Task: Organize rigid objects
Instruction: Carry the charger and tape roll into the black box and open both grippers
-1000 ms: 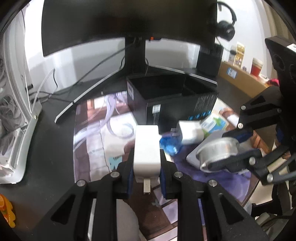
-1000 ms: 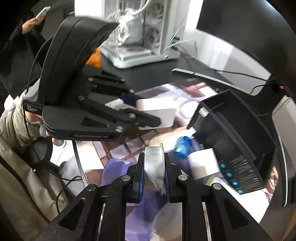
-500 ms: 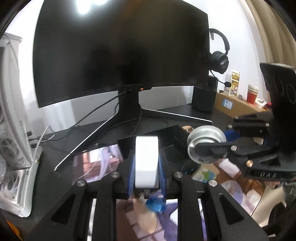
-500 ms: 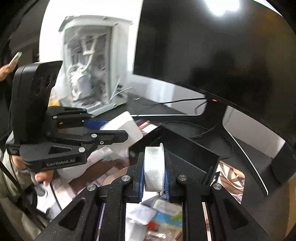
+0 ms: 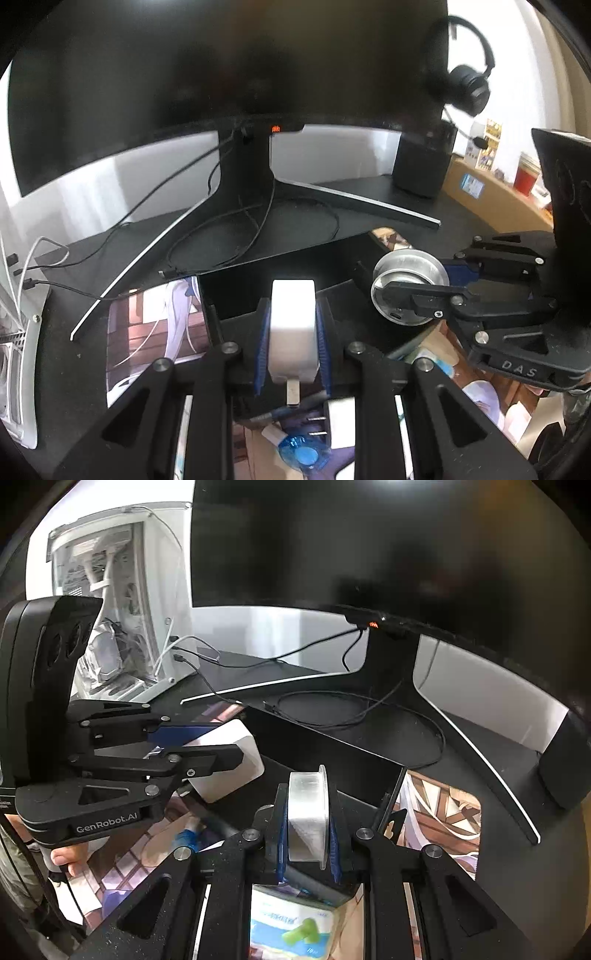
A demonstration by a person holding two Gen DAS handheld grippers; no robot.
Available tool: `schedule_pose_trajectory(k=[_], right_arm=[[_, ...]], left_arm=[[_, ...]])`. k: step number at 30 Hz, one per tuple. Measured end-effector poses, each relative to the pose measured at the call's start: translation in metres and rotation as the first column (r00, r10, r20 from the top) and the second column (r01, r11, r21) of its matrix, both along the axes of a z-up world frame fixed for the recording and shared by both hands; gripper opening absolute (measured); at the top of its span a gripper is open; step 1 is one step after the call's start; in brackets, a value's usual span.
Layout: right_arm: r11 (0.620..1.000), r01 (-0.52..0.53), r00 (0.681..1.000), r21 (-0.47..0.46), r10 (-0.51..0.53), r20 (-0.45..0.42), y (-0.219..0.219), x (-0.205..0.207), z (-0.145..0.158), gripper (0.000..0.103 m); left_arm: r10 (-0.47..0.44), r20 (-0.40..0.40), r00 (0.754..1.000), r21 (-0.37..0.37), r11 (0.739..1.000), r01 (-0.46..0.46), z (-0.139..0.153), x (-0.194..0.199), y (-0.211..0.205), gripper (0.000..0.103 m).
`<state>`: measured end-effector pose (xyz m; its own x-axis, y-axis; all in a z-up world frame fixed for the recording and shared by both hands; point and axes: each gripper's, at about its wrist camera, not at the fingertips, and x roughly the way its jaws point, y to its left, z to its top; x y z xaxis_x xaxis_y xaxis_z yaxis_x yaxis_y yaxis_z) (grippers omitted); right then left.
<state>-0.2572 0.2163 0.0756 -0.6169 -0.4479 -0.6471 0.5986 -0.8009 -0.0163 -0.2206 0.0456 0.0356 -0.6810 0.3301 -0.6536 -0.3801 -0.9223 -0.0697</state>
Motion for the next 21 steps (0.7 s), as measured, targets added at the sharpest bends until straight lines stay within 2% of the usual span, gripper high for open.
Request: schedule_pose_trajectory(k=[2, 8, 21], right_arm=[[1.0, 0.004, 1.0, 0.001, -0.004, 0.012, 0.0, -0.004, -0.002, 0.017], [1.0, 0.009, 0.998, 0.028, -0.01, 0.058, -0.01, -0.019, -0.021, 0.017], [0.997, 0.033, 0.992, 0.064, -0.041, 0.123, -0.015, -0.027, -0.029, 0.017]], left_arm=[[-0.022, 0.052, 0.998, 0.007, 1.0, 0.022, -0.005, -0.011, 0.003, 0.02], [-0.015, 0.12, 0.993, -0.005, 1.0, 0.016, -0.022, -0.022, 0.008, 0.02], [-0.026, 0.141, 0.99, -0.022, 0.999, 0.029, -0.028, -0.027, 0.011, 0.02]])
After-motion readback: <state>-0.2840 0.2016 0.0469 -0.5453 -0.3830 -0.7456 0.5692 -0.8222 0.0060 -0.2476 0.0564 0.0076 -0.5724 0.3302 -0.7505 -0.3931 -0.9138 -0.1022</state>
